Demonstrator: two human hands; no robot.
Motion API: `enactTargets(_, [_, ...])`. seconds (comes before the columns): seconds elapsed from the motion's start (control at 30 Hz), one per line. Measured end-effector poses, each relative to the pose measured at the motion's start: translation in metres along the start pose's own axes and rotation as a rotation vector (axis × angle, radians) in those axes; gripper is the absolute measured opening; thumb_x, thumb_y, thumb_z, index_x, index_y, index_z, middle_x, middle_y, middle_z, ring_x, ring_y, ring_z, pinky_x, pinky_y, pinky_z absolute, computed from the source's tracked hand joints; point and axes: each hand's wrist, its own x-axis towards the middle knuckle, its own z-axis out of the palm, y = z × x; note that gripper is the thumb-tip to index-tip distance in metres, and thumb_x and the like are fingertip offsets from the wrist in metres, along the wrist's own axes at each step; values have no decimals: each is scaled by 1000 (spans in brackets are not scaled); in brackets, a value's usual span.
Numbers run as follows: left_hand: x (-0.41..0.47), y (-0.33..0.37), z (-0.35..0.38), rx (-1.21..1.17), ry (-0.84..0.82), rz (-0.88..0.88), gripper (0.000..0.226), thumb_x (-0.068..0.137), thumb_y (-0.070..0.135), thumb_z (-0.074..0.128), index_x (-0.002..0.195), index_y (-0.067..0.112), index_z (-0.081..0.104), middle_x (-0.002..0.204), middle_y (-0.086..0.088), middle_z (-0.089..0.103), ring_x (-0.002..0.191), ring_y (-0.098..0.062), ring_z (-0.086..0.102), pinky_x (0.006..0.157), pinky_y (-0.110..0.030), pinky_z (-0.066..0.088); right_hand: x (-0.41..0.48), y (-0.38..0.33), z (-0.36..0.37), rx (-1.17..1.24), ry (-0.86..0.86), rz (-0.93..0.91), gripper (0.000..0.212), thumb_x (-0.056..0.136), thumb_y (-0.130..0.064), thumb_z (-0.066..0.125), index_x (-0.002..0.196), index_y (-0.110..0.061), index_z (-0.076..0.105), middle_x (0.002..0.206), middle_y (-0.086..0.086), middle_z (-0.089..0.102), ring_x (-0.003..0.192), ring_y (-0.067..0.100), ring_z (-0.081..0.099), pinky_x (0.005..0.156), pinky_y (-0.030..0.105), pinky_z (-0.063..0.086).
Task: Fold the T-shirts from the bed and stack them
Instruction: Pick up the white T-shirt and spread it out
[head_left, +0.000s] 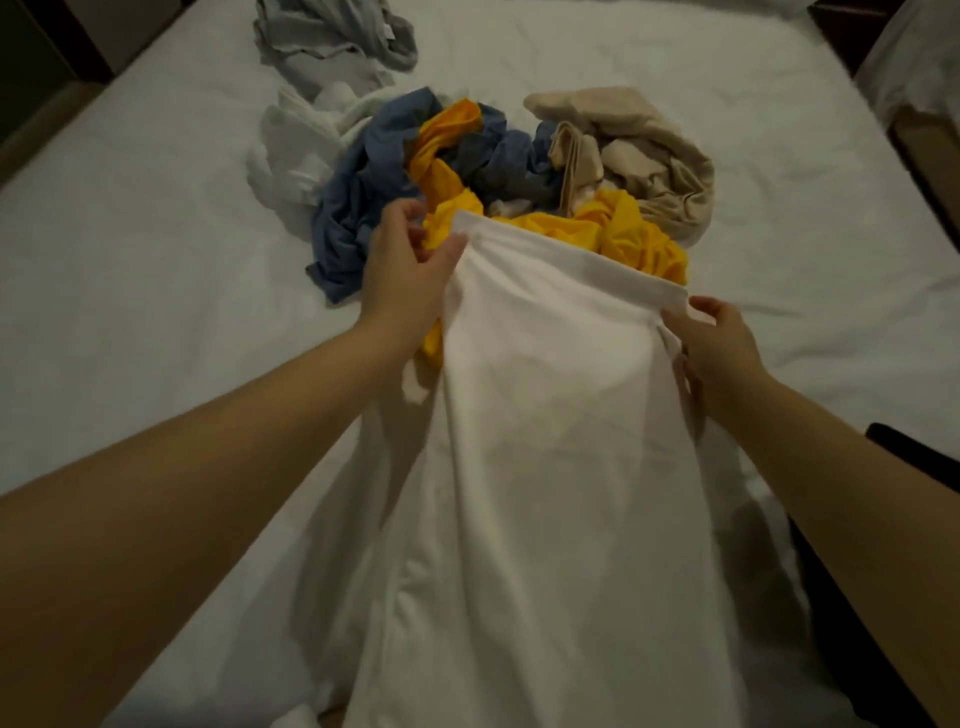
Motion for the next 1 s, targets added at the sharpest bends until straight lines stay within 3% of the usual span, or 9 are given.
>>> enactTargets(0.07, [-32,-8,-14,-2,69,-3,37,89,35,59,119,19,45,115,-4,53,96,-14,55,83,-32,48,-5,4,-4,4,-47,8,58,83,-37,67,133,-19,43,120,7,52,93,19,54,64,29,46])
enactTargets(0.13, [-74,-21,-25,45,60,-80,26,86,37,60,105,21,51,105,-5,59,91,-20,59,79,-38,50,-12,5,-7,-2,-76,37,60,84,-36,67,135,-17,41,125,7,51,102,22,54,74,34,49])
enactTargets(0.23, [-132,-34,-33,213,-56,-230,19,86,35,60,93,18,57,96,-5,62,89,-22,60,77,-32,46,-22,2,-9,-18,-85,39,63,83,-36,68,136,-16,40,130,8,50,111,26,52,92,44,48])
enactTargets(0.47, [-160,-27,-35,178,-131,-349,13,83,30,64,84,21,54,79,11,60,73,-7,56,59,-16,39,-58,15,-12,-67,-32,51,62,87,-35,63,139,-16,36,140,9,44,120,30,48,99,44,43])
enactTargets(0.6, [-156,-26,-36,147,-231,-342,14,81,32,65,86,21,57,82,8,62,76,-11,58,61,-19,42,-79,33,-14,-131,-21,36,46,87,-34,60,127,-12,49,124,10,59,106,30,58,95,47,47])
enactTargets(0.7, [-150,-26,-37,190,-244,-310,15,83,26,63,71,18,57,69,7,59,66,-10,53,56,-19,36,-85,34,-15,-183,-2,4,30,90,-30,55,109,-8,62,109,17,65,98,34,60,91,49,49])
enactTargets(0.8, [-147,-35,-41,-92,-140,-487,23,84,22,62,64,15,52,60,0,53,58,-15,47,54,-27,36,-82,35,-18,-173,58,2,27,91,-28,55,102,-6,64,107,18,64,98,33,58,94,48,47])
enactTargets(0.9, [-151,-45,-47,-449,-104,-663,23,86,18,62,67,12,52,58,-3,49,51,-15,43,50,-24,36,-81,39,-20,-132,75,37,26,91,-29,55,102,-7,63,99,13,62,98,33,58,94,46,47])
enactTargets(1.0, [-148,-53,-44,-406,-152,-662,15,84,18,65,74,14,54,68,-6,54,58,-17,47,55,-28,39,-82,39,-19,-126,18,50,27,91,-28,56,106,-7,63,104,14,63,99,33,58,90,43,49])
